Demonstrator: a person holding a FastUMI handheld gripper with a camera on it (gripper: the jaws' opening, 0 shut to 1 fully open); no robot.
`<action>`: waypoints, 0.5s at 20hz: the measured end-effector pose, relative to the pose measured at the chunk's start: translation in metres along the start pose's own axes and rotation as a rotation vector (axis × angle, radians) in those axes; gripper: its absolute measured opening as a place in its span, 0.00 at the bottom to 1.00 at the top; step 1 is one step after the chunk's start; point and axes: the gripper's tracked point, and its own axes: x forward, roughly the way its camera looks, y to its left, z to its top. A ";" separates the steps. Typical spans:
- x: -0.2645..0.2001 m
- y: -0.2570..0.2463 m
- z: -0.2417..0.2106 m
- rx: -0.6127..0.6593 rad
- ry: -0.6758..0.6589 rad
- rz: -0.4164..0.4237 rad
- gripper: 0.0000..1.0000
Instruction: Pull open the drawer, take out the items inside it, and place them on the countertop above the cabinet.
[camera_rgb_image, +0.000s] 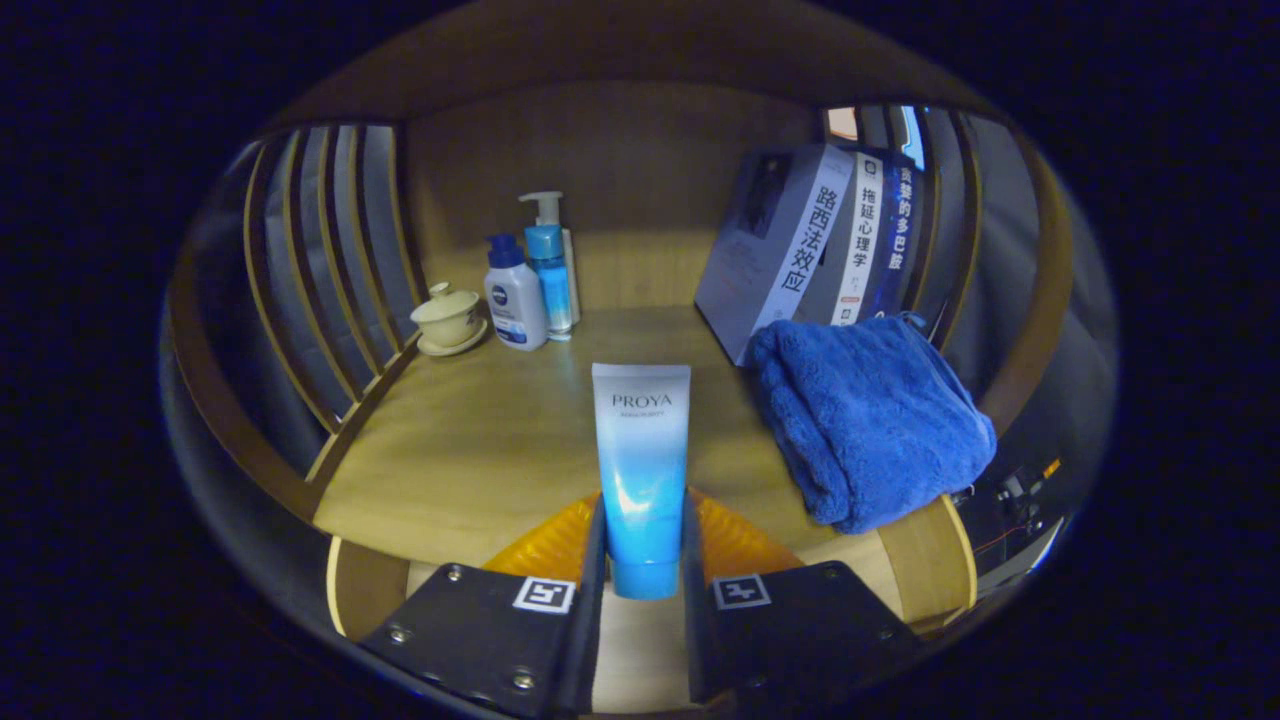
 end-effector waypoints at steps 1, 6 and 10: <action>0.004 0.000 0.000 -0.003 0.003 0.004 0.36; 0.020 0.003 0.003 0.010 0.003 0.029 0.36; 0.039 0.006 -0.001 0.001 0.018 0.045 0.36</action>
